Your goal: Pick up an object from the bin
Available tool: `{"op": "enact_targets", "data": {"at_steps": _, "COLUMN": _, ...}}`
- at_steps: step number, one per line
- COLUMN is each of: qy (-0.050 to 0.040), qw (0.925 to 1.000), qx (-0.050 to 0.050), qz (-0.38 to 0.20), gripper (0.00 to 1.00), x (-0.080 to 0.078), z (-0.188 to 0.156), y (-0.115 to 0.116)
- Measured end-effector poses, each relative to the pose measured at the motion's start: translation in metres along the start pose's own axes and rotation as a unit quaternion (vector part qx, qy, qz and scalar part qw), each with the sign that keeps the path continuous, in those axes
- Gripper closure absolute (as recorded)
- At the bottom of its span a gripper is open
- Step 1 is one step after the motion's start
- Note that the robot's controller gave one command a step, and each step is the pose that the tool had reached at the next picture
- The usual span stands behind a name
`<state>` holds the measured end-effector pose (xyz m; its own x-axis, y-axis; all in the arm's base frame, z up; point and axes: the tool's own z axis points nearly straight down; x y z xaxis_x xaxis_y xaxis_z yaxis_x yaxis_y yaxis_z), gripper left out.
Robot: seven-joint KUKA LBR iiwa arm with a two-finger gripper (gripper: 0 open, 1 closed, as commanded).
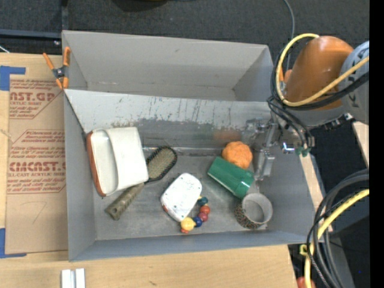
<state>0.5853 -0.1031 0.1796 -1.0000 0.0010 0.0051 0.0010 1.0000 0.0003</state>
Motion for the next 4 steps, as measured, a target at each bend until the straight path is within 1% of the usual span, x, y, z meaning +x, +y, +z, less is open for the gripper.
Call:
{"op": "enact_targets", "data": {"at_steps": 1, "qy": -0.0042, "qw": 1.0000, "qx": 0.001, "qz": -0.001, "gripper": 0.00, "x": -0.002, "z": -0.005, "y": 0.001}}
{"op": "enact_targets", "data": {"at_steps": 2, "qy": -0.0115, "qw": 0.9982, "qx": -0.001, "qz": 0.059, "gripper": 0.00, "x": 0.016, "z": 0.104, "y": 0.017}}
{"op": "enact_targets", "data": {"at_steps": 3, "qy": -0.0110, "qw": 0.9976, "qx": 0.001, "qz": 0.069, "gripper": 0.00, "x": 0.030, "z": 0.044, "y": 0.023}}
{"op": "enact_targets", "data": {"at_steps": 4, "qy": -0.0076, "qw": 0.9866, "qx": -0.002, "qz": 0.163, "gripper": 0.00, "x": 0.048, "z": 0.081, "y": 0.029}}
